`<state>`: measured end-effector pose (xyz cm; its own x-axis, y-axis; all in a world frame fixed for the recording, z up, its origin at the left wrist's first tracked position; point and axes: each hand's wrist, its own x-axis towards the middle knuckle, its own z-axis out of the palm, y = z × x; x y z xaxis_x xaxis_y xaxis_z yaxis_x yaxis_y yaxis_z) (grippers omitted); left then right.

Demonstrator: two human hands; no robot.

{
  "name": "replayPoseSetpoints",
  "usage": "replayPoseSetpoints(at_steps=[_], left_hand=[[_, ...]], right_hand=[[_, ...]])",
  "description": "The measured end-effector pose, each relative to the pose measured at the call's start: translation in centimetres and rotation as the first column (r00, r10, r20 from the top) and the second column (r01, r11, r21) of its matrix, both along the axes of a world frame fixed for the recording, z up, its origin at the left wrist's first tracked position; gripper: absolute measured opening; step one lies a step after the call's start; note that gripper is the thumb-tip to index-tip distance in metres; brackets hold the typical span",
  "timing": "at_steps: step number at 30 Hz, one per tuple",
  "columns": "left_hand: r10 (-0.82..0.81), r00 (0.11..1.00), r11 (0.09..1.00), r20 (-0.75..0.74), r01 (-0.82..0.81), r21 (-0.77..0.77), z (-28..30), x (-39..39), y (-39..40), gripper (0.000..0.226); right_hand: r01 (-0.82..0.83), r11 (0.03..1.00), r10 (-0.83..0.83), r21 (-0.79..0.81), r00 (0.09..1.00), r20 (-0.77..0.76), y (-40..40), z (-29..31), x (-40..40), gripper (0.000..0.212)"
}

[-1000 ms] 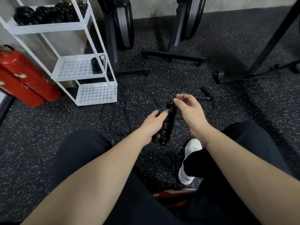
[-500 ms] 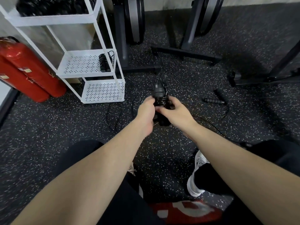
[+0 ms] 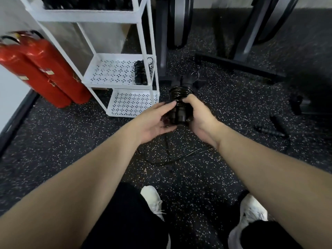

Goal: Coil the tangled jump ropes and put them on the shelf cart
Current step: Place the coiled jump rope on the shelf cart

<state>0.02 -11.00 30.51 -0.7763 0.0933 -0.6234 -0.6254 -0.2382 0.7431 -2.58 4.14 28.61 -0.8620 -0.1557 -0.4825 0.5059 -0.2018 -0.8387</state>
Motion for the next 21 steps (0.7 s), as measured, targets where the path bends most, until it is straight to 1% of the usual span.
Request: replayPoseSetpoints(at_steps=[1,2,4,5,7,10,12,13,14,16,18,21], left_hand=[[0.002,1.0,1.0,-0.006,-0.001,0.024,-0.2,-0.4,-0.9,0.04],[0.012,1.0,0.999,-0.021,-0.011,0.045,-0.5,-0.7,-1.8,0.039],[0.04,0.997,0.997,-0.061,-0.036,0.066,-1.5,-1.2,-3.6,0.044],[0.059,0.995,0.996,-0.078,-0.054,0.065,-2.1,-1.4,-4.5,0.049],[0.108,0.989,0.993,-0.101,-0.103,0.049,-3.3,-1.9,-6.2,0.06],[0.21,0.971,0.977,-0.113,-0.205,0.057,-5.1,-2.6,-8.9,0.065],[0.29,0.952,0.956,-0.099,-0.284,0.067,-6.2,-3.3,-10.7,0.07],[0.33,0.94,0.943,-0.089,-0.325,0.065,-6.8,-3.7,-11.7,0.072],[0.373,0.924,0.927,-0.079,-0.37,0.057,-7.3,-4.3,-12.5,0.074],[0.452,0.889,0.892,-0.076,-0.452,0.022,-8.3,-5.8,-14.0,0.075],[0.504,0.857,0.857,-0.111,-0.512,-0.06,-8.8,-7.7,-14.9,0.071],[0.495,0.846,0.813,-0.197,-0.532,-0.236,-9.1,-11.0,-15.9,0.064]], right_hand=[[-0.035,0.999,0.036,0.02,0.999,-0.013,-0.8,-0.3,-0.8,0.065],[-0.072,0.996,0.073,0.045,0.997,-0.031,-1.6,-0.5,-1.5,0.062],[-0.147,0.988,0.149,0.046,0.988,-0.043,-3.1,-1.2,-2.9,0.046],[-0.181,0.983,0.182,0.028,0.983,-0.034,-3.9,-1.5,-3.6,0.042],[-0.244,0.969,0.245,0.045,0.969,-0.011,-5.7,-2.0,-4.8,0.045],[-0.312,0.937,0.321,0.155,0.946,-0.035,-8.5,-2.7,-6.6,0.049],[-0.35,0.913,0.363,0.209,0.931,-0.028,-9.9,-3.2,-7.6,0.064],[-0.364,0.904,0.378,0.224,0.926,-0.021,-10.4,-3.4,-8.1,0.065],[-0.37,0.899,0.384,0.234,0.923,-0.015,-10.7,-3.7,-8.7,0.057],[-0.382,0.894,0.394,0.235,0.919,-0.004,-11.1,-4.5,-9.7,0.04],[-0.39,0.889,0.404,0.241,0.915,-0.011,-11.4,-5.2,-10.4,0.033],[-0.358,0.906,0.37,0.227,0.929,-0.008,-12.0,-6.3,-11.2,0.026]])
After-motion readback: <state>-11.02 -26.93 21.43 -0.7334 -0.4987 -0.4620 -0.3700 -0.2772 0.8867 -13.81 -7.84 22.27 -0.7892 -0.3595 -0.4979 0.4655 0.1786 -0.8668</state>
